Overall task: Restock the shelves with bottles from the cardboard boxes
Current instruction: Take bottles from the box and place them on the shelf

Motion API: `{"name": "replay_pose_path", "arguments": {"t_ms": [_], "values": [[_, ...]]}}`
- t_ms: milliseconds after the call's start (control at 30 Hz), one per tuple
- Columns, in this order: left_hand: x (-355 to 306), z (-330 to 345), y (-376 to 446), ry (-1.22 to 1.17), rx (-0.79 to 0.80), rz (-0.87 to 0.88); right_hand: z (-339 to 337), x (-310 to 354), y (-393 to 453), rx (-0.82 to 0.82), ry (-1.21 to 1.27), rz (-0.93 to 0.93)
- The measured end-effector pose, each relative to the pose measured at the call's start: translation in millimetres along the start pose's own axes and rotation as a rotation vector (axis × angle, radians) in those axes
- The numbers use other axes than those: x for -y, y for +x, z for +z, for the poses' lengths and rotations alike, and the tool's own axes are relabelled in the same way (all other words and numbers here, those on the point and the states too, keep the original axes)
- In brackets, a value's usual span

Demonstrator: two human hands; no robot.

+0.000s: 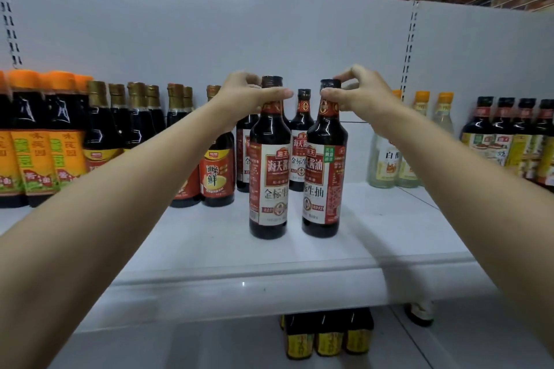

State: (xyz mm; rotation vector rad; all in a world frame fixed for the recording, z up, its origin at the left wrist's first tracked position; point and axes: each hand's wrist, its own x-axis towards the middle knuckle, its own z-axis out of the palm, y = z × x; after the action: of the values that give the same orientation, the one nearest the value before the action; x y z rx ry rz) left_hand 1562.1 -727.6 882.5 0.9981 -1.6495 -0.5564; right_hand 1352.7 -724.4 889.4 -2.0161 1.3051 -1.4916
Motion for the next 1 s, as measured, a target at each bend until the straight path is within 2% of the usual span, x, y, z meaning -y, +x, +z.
{"name": "replay_pose_path", "arguments": {"t_ms": [133,233,300,400,533,700,867,1000], "values": [[15,-1,-3,-0.176,0.013,0.03,9,-10,-4,-0.062,0.073,-0.011],[17,2,-10,-0.226,0.001,0.055,18,-11,-14,-0.135,0.023,-0.061],[18,9,-17,-0.128,-0.004,0.068,26,-16,-20,-0.156,-0.07,-0.076],[32,20,-34,0.119,0.008,0.076,36,-28,-38,-0.144,-0.41,-0.064],[54,21,-62,0.121,0.101,0.008,46,-45,-70,-0.077,-0.513,0.052],[97,27,-94,0.235,0.317,-0.257,64,-74,-108,0.057,-0.642,0.344],[104,30,-99,0.253,0.256,-0.262,77,-73,-116,-0.01,-0.603,0.338],[103,28,-97,0.237,0.242,-0.303,73,-78,-112,0.029,-0.351,0.404]]}}
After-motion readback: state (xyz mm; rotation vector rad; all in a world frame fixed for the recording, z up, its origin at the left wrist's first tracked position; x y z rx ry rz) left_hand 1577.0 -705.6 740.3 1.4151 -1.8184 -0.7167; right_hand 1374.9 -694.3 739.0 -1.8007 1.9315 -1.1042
